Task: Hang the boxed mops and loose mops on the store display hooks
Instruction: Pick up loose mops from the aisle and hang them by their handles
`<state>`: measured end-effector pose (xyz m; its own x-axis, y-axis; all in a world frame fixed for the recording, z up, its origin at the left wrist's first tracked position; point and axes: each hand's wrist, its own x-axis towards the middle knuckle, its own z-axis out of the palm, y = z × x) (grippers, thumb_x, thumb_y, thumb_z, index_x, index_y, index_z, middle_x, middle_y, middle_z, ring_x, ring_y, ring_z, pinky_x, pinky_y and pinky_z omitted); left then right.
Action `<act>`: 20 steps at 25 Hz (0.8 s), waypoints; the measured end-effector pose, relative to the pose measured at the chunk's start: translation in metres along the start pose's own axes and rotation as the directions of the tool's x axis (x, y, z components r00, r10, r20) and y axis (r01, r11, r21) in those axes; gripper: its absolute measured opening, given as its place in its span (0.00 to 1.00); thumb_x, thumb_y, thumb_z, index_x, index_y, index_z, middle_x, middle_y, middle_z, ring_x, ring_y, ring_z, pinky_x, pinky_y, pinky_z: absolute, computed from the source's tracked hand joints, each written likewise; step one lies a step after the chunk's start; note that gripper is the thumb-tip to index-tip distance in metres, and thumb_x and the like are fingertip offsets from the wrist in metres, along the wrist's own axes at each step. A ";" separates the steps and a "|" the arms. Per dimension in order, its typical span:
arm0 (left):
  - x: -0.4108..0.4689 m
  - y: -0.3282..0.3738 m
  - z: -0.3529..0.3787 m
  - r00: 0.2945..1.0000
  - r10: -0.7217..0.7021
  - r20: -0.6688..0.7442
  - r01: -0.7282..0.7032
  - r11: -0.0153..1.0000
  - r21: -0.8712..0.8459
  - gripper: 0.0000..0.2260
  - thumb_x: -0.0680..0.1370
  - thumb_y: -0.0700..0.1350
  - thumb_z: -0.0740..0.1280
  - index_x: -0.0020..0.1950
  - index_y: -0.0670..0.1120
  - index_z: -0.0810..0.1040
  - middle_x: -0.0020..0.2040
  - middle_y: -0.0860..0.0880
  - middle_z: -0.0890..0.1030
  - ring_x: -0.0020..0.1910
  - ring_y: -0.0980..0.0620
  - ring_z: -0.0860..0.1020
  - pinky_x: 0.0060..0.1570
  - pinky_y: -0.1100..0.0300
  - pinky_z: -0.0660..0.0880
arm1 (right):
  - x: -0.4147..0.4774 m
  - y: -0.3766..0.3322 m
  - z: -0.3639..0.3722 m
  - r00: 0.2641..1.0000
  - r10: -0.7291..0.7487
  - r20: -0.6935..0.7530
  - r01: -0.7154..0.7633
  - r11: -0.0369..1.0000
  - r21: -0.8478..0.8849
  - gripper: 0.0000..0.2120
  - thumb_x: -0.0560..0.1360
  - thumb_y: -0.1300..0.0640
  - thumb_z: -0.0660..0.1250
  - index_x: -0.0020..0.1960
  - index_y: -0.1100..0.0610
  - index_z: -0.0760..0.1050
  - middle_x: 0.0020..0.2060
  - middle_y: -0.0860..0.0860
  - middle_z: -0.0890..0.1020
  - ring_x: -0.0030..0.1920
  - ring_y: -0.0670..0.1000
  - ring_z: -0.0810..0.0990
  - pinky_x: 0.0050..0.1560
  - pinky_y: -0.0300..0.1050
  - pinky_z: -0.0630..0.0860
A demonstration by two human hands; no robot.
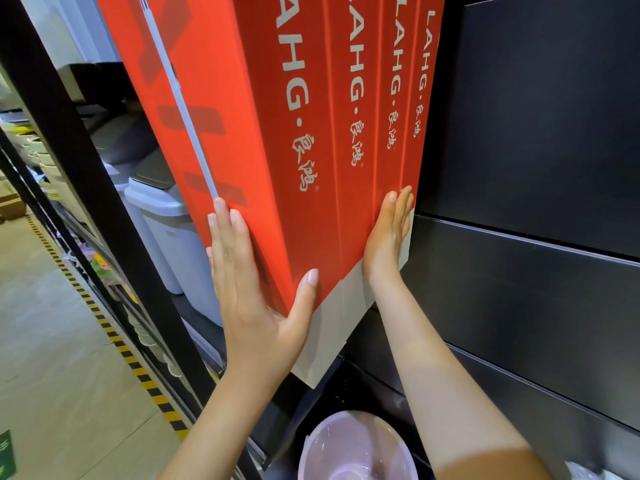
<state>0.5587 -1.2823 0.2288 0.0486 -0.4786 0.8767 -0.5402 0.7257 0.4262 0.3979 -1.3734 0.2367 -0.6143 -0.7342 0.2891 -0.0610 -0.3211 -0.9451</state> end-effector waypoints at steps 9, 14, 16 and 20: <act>0.000 0.000 0.002 0.999 -0.037 0.011 0.037 0.999 -0.007 0.38 0.77 0.51 0.67 0.78 0.39 0.50 0.80 0.40 0.51 0.80 0.43 0.48 0.72 0.32 0.54 | 0.004 -0.005 -0.004 0.998 0.036 0.042 -0.033 0.998 -0.052 0.29 0.82 0.39 0.44 0.79 0.46 0.41 0.79 0.45 0.44 0.78 0.46 0.40 0.77 0.54 0.41; -0.001 -0.002 0.001 0.999 -0.047 -0.001 0.047 0.999 -0.003 0.38 0.77 0.51 0.67 0.78 0.38 0.51 0.80 0.39 0.51 0.80 0.43 0.49 0.73 0.33 0.53 | -0.007 -0.006 -0.006 1.000 0.017 0.020 -0.016 0.998 -0.061 0.32 0.79 0.35 0.42 0.78 0.45 0.40 0.78 0.44 0.41 0.78 0.48 0.38 0.74 0.54 0.38; -0.001 -0.002 0.002 0.999 -0.048 -0.003 0.048 0.999 0.005 0.38 0.77 0.52 0.67 0.79 0.39 0.50 0.80 0.40 0.51 0.80 0.43 0.49 0.73 0.33 0.54 | -0.016 -0.008 0.001 0.998 0.010 0.055 -0.006 0.997 -0.072 0.32 0.79 0.35 0.42 0.78 0.45 0.38 0.78 0.44 0.39 0.78 0.49 0.37 0.74 0.55 0.38; -0.004 -0.001 0.003 1.000 -0.029 0.000 0.029 1.000 0.006 0.38 0.77 0.51 0.67 0.79 0.41 0.49 0.80 0.43 0.50 0.80 0.42 0.49 0.72 0.31 0.55 | -0.027 -0.009 0.006 0.997 0.016 0.072 -0.012 0.998 -0.060 0.32 0.79 0.35 0.42 0.77 0.44 0.35 0.78 0.44 0.37 0.77 0.48 0.35 0.75 0.55 0.36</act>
<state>0.5566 -1.2828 0.2247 0.0642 -0.4996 0.8639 -0.5432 0.7086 0.4503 0.4196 -1.3542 0.2378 -0.5568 -0.7807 0.2838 -0.1007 -0.2757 -0.9559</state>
